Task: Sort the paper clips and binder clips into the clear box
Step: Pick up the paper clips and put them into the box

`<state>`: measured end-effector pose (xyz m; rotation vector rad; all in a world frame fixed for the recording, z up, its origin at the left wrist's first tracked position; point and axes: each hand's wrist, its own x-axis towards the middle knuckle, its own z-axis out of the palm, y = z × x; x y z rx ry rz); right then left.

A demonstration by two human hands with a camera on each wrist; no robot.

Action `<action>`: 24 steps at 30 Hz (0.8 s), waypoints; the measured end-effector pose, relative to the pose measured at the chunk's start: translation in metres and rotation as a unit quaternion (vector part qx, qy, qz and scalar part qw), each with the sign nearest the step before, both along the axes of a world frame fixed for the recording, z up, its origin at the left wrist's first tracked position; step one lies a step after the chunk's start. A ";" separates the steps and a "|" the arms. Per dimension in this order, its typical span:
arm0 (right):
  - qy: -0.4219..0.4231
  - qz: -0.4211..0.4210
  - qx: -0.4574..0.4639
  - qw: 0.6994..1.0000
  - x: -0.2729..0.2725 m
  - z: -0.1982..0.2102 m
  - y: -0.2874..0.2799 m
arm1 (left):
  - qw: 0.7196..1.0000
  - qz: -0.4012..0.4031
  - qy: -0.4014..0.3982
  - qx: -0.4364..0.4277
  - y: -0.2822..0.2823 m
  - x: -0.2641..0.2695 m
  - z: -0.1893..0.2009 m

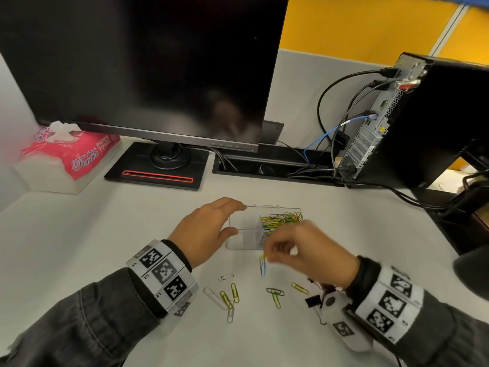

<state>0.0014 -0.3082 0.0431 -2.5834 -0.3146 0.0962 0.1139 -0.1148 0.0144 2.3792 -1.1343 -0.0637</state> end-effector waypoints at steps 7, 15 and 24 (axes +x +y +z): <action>-0.170 -0.104 -0.142 0.970 0.032 0.018 -0.038 | 1.000 -0.001 0.003 0.001 0.001 0.000 0.001; -0.113 -0.100 -0.186 0.971 0.030 0.006 -0.032 | 1.000 -0.001 0.003 0.006 0.001 0.000 0.001; -0.172 -0.129 -0.167 0.962 0.017 0.010 -0.030 | 0.992 -0.004 -0.124 0.019 -0.007 -0.013 0.000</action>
